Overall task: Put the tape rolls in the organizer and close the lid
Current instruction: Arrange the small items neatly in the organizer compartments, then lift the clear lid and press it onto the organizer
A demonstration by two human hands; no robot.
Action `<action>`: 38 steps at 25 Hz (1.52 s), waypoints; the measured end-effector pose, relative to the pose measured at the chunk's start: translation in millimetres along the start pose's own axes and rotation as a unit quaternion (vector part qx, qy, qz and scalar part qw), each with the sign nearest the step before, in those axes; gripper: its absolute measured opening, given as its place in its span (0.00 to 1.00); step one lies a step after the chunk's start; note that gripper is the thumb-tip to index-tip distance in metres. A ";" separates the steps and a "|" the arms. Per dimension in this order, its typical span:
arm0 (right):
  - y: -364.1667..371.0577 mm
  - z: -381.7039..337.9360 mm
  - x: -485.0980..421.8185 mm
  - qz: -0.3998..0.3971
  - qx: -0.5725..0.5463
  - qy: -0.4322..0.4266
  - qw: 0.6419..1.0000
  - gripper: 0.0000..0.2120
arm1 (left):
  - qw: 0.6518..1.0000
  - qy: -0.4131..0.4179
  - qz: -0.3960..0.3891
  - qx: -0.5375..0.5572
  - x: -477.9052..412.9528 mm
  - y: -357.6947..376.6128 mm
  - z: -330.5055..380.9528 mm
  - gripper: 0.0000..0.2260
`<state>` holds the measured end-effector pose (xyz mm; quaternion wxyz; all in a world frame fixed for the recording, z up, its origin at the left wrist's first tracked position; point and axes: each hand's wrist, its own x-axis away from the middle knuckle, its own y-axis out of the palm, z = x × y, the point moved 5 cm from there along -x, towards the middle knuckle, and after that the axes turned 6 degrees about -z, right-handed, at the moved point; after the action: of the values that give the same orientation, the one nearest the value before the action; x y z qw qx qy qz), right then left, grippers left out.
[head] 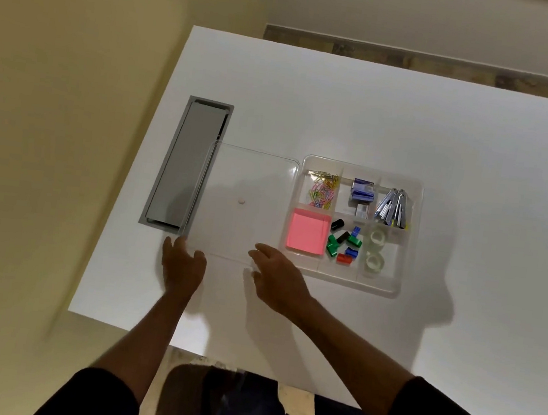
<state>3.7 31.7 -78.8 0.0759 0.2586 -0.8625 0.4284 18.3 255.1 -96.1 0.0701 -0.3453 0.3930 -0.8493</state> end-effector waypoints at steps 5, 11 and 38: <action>26.6 0.3 -23.9 -0.076 0.098 0.008 0.992 0.16 | 0.999 0.000 -0.042 -0.010 -27.4 -15.5 -14.8 0.25; 28.2 6.5 -28.0 -0.110 0.091 0.011 0.990 0.19 | 0.994 -0.043 -0.027 0.097 -42.9 -23.4 -21.2 0.13; 33.1 9.3 -26.7 -0.092 0.055 0.022 0.994 0.37 | 0.926 -0.096 -0.070 0.358 -71.3 -30.9 -13.3 0.01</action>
<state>10.4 51.1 -117.1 0.1193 0.3308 -0.8082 0.4724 68.2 312.2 -117.9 0.1666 -0.4040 0.0291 -0.8990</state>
